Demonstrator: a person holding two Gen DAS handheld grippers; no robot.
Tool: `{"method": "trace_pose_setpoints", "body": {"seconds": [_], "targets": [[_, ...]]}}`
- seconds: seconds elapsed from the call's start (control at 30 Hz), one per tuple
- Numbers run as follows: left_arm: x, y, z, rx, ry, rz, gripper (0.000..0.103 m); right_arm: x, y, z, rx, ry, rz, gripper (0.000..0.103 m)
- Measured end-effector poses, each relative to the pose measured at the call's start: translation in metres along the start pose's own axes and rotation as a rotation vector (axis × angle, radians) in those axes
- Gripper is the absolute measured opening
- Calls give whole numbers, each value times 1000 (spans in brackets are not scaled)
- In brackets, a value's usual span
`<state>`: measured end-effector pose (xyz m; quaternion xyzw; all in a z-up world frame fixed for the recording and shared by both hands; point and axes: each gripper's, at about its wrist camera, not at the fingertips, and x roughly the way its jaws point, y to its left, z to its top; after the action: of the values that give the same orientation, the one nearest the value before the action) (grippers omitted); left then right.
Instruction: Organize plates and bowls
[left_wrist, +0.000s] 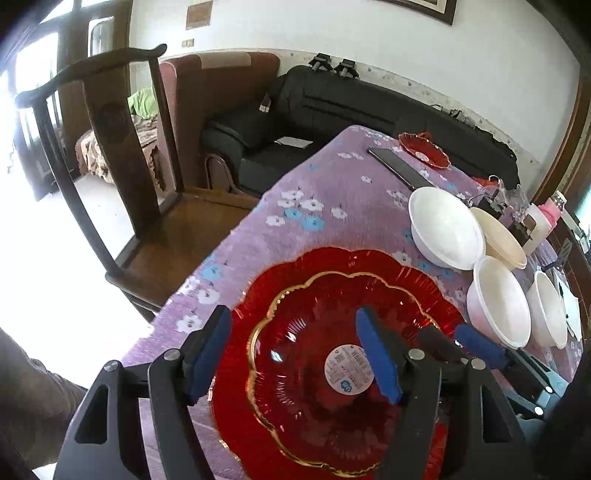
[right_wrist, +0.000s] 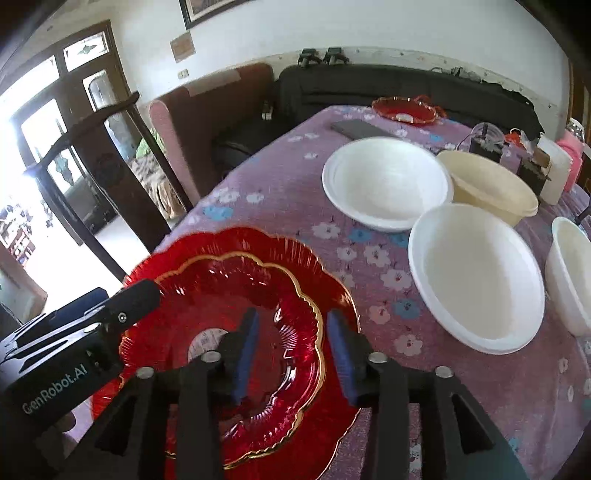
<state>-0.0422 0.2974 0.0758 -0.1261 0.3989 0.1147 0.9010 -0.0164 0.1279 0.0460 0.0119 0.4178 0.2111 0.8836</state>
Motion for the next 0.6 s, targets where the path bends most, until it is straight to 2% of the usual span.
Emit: {"method": "trace_pose_setpoints", "body": {"seconds": [0.2,0.37,0.6], "targets": [[-20,9,2,-36,-28,5,70,-31,-4,2,16,-58,29,59],[-39,-3,-2,-15,-57,11,71,-59,-13,-3,17,-105,15,61],[-67,-36,-17,31,-116,7,75,-99,-36,-16,47,-183,-57,77]]}}
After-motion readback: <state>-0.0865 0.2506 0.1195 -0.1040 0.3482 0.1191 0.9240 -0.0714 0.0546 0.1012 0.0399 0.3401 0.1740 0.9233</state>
